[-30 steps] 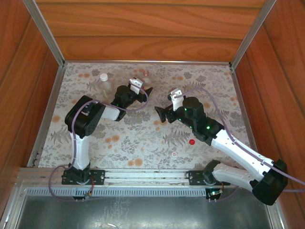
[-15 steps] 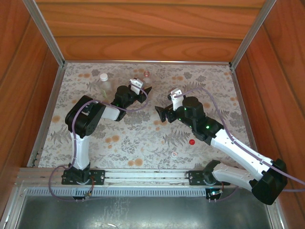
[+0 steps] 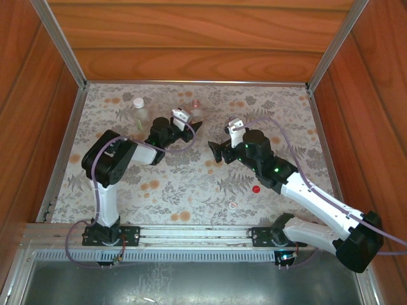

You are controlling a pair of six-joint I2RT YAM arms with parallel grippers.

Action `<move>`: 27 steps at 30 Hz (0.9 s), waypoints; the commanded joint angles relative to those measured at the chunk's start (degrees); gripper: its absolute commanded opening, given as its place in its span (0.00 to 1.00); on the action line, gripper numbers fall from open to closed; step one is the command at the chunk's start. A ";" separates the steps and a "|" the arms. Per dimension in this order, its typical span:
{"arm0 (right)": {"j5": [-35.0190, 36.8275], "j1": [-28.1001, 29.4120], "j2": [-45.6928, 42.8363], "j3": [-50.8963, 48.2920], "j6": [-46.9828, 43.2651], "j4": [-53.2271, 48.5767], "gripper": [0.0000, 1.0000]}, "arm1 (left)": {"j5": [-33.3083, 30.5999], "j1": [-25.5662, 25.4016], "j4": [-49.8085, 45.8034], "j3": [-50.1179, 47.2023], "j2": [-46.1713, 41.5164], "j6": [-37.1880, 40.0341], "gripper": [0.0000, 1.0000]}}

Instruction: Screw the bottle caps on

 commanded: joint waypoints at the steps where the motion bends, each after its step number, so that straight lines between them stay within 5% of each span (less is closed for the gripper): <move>1: 3.96 -0.51 -1.86 -1.46 1.32 1.21 1.00 | 7.69 -0.20 1.52 -2.17 -3.74 0.56 0.54; 11: 8.29 -2.99 -6.52 -1.44 8.33 -14.65 1.00 | 24.77 -0.35 1.44 -8.07 -7.49 0.24 0.54; 20: 16.79 -3.21 -9.95 -0.77 23.06 -38.32 1.00 | 29.13 -0.55 1.44 -13.70 -10.91 0.32 0.54; 27: 14.85 -3.62 -7.34 -0.68 33.15 -48.14 0.93 | 30.02 -1.48 1.44 -16.36 -12.16 0.37 0.55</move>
